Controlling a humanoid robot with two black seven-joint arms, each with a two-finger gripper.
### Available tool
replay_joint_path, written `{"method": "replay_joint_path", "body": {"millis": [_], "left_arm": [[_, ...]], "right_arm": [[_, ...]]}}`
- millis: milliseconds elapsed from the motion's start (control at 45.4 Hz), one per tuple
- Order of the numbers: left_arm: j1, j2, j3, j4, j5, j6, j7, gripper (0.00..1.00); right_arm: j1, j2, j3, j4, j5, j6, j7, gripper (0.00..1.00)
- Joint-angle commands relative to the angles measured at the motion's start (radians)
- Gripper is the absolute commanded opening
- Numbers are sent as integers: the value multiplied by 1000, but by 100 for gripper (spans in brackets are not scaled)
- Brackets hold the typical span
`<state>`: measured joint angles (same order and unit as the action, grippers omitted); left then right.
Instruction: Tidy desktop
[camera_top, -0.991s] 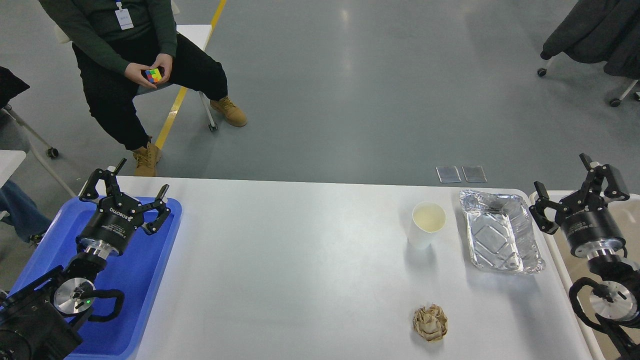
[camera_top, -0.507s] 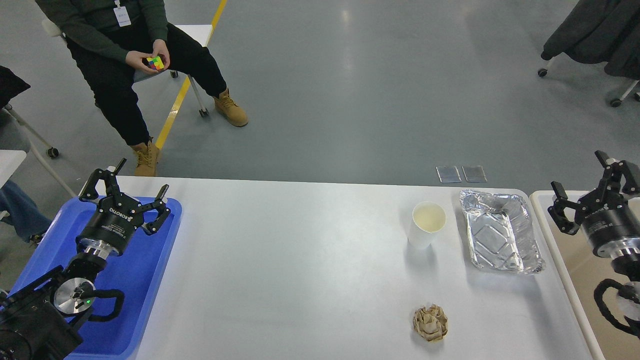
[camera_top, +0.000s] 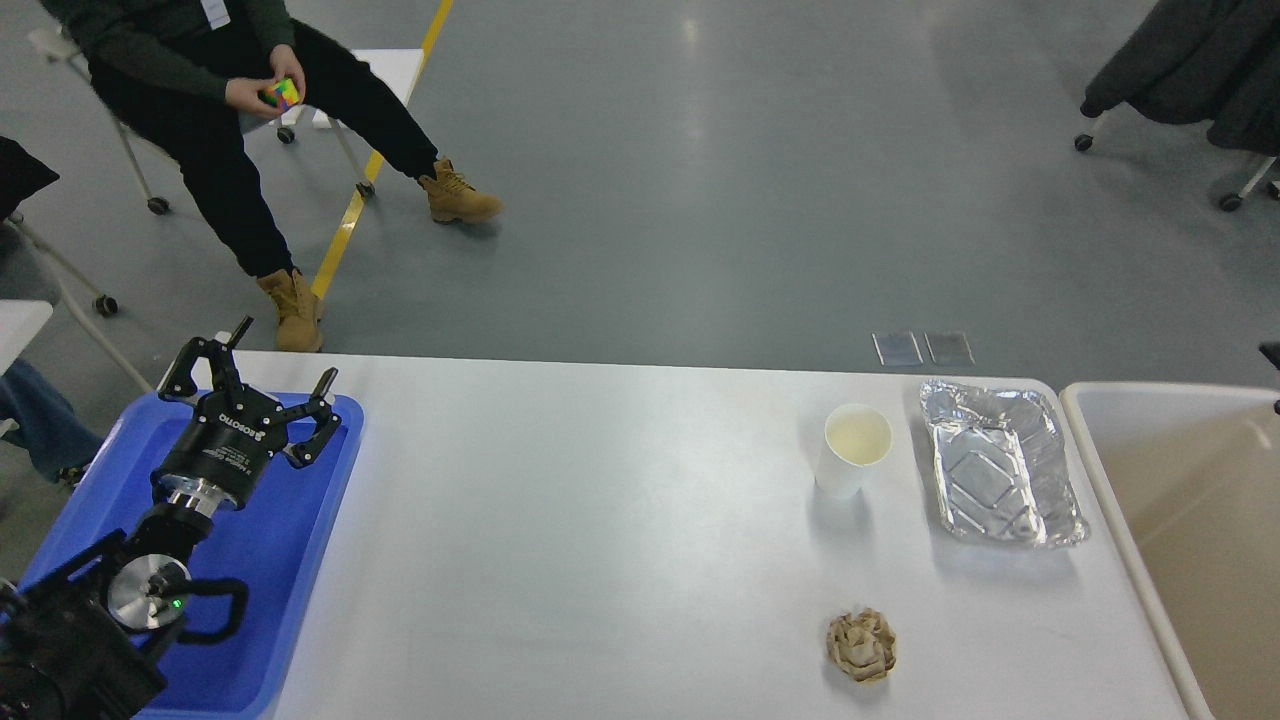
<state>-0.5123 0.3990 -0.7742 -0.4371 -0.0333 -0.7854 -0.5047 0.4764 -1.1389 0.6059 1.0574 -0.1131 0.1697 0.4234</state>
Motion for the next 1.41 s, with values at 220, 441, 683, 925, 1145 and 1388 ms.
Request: {"method": "replay_joint_path", "body": {"millis": [220, 441, 683, 925, 1145, 1388], "left_arm": [[0, 0, -2, 0, 0, 0, 0, 99], [0, 0, 0, 0, 0, 0, 0, 99], [0, 0, 0, 0, 0, 0, 0, 99], [0, 0, 0, 0, 0, 0, 0, 99], [0, 0, 0, 0, 0, 0, 0, 99], [0, 0, 0, 0, 0, 0, 0, 99]], "right_arm": [[429, -309, -606, 144, -238, 40, -92, 100], [450, -367, -589, 147, -437, 120, -92, 100], [590, -352, -568, 141, -620, 208, -100, 100], [649, -174, -583, 90, -856, 238, -193, 100], [907, 99, -880, -68, -858, 246, -267, 100], [1263, 481, -1589, -215, -430, 244, -265, 100]]}}
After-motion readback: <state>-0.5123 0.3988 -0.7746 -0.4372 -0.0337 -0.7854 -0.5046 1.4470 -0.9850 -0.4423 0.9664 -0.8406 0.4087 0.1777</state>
